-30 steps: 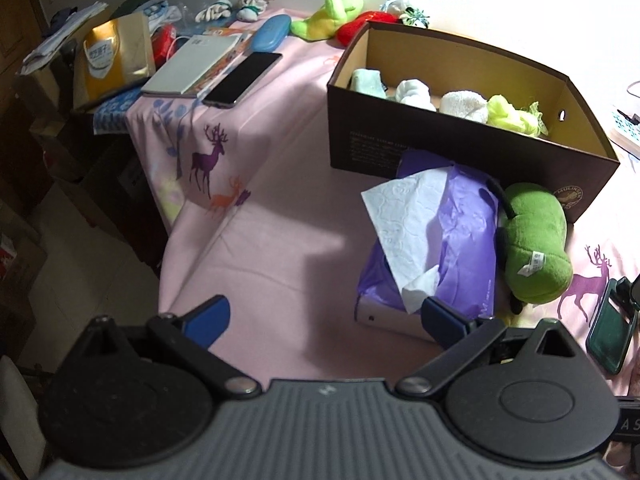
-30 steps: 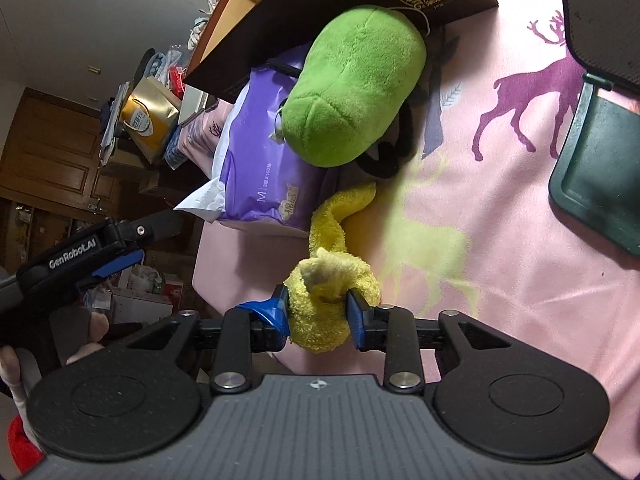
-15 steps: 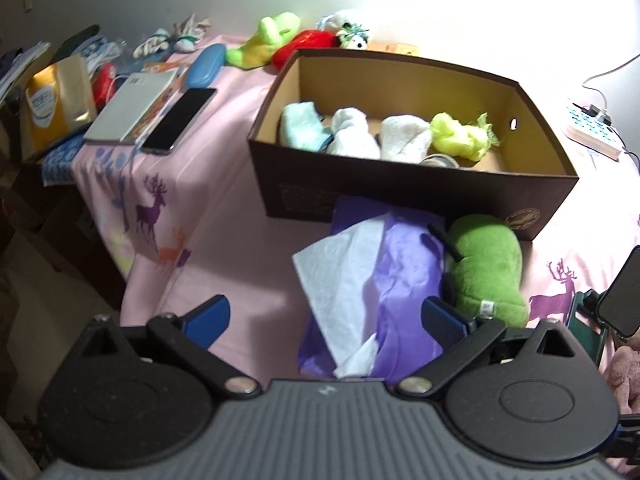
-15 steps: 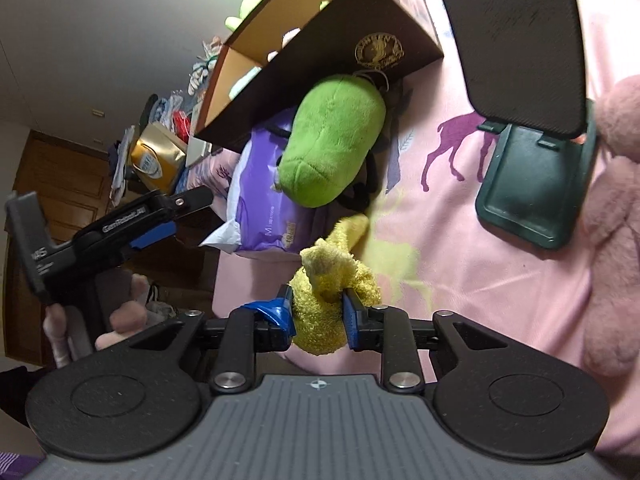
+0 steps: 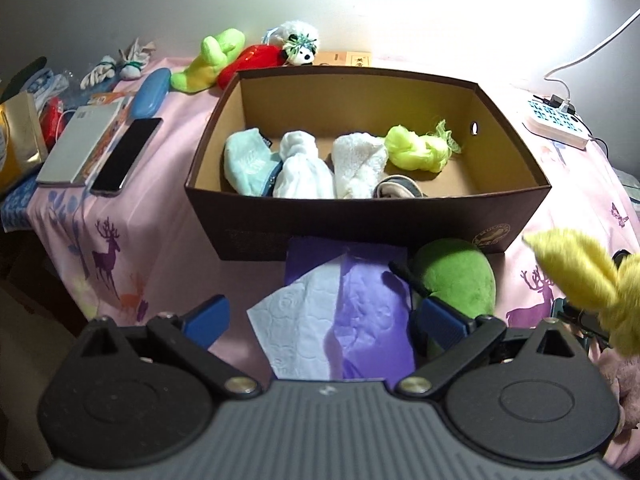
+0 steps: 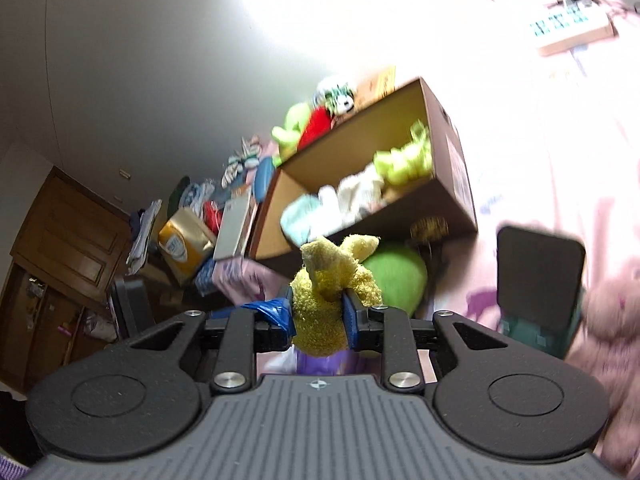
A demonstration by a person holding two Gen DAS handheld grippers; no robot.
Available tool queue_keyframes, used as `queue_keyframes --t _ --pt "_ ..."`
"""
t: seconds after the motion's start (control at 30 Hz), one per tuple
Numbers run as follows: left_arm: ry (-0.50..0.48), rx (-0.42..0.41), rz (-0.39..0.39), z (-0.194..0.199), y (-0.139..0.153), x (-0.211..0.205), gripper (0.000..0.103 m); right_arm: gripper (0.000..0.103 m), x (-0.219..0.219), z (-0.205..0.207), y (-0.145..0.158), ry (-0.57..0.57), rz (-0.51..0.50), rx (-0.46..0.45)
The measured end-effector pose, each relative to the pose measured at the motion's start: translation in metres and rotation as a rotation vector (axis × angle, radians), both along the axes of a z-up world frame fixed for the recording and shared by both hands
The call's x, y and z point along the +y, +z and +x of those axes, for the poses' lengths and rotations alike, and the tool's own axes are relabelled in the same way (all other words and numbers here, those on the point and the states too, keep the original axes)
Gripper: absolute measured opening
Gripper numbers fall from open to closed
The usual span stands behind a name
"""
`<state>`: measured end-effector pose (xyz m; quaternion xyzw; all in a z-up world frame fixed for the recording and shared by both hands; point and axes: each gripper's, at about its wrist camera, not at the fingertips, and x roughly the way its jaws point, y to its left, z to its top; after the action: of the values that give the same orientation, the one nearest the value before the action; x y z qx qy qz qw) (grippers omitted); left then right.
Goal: Organize soft objects
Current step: 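Lift the yellow cloth and carry it over the box with the right gripper, then lower the yellow cloth into the box and open the right gripper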
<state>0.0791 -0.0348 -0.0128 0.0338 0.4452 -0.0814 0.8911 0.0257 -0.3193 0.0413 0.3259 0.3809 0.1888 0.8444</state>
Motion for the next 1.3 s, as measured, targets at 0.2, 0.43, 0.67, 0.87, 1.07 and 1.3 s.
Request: queue_keyframes --t 0.2,0.43,0.67,0.87,1.07,1.3 --pt "0.000 0.001 -0.010 0.005 -0.002 0.016 0.101 0.007 0.007 0.046 0.013 -0.040 -0.050 -0.067" --pt "0.000 -0.011 -0.004 0.005 -0.003 0.036 0.101 0.007 0.019 0.107 -0.003 -0.090 -0.168 -0.059" --pt "0.002 -0.017 0.005 0.004 -0.005 0.056 0.101 0.008 0.039 0.154 -0.038 -0.091 -0.336 0.012" --pt "0.000 -0.012 0.002 0.004 -0.009 0.065 0.101 0.008 0.061 0.169 -0.055 -0.067 -0.493 0.018" --pt "0.001 -0.007 -0.007 0.009 -0.011 0.070 0.101 0.010 0.072 0.170 -0.066 -0.058 -0.612 0.036" --pt "-0.021 -0.008 -0.009 0.013 -0.009 0.065 0.101 0.011 0.067 0.162 -0.056 -0.106 -0.602 0.035"
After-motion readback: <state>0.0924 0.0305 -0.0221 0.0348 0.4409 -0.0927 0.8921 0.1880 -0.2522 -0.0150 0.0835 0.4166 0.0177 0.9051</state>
